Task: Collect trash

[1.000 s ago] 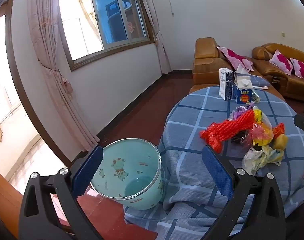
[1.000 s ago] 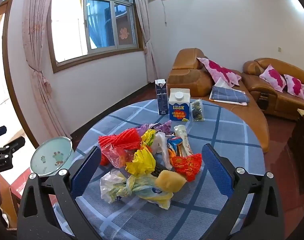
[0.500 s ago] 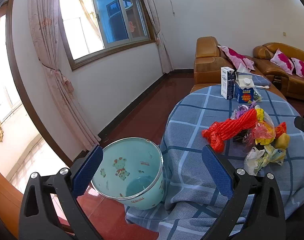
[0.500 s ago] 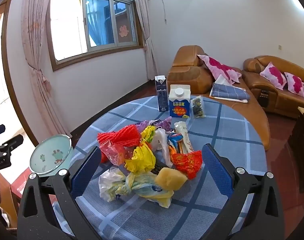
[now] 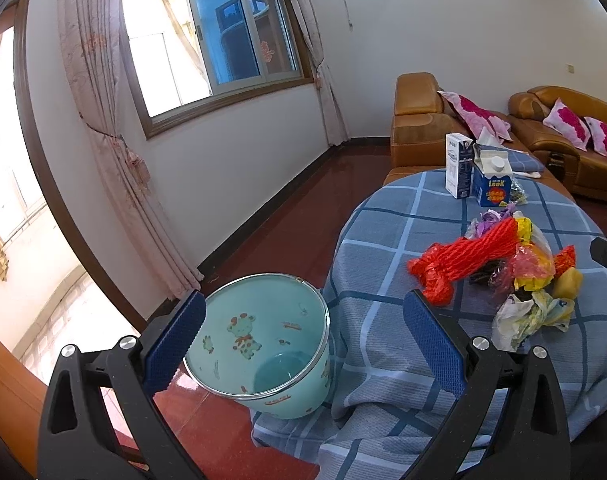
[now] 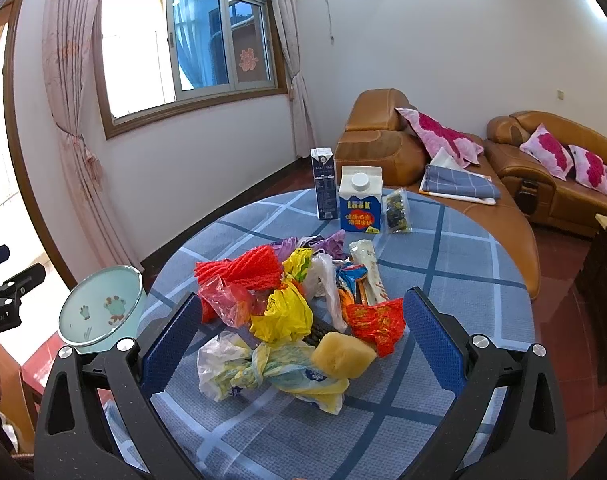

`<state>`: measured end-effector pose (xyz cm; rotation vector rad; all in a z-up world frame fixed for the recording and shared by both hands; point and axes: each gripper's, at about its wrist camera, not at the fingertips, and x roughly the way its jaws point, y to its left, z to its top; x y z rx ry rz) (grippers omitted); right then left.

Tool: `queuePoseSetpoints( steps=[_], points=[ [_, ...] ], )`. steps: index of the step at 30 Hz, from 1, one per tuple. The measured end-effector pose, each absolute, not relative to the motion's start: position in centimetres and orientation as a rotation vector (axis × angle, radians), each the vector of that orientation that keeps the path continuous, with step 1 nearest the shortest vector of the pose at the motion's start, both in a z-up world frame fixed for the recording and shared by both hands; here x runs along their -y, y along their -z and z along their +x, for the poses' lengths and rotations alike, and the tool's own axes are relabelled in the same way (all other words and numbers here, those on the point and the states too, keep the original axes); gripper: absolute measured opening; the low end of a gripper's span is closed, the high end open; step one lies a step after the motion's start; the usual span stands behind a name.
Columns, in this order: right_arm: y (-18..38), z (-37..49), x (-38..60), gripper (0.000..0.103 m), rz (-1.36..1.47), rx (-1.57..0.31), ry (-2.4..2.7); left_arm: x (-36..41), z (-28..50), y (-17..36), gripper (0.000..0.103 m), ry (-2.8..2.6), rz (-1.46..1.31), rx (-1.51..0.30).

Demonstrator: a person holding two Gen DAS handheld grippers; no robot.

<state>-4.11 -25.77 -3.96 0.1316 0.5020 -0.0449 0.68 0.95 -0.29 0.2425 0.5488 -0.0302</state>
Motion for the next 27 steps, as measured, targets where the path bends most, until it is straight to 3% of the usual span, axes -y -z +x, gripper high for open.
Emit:
queuePoseSetpoints(
  steps=[27],
  points=[
    [4.18, -3.99, 25.64, 0.098, 0.133, -0.508, 0.044, -1.20, 0.83, 0.72, 0.097, 0.023, 0.241, -0.557]
  ],
)
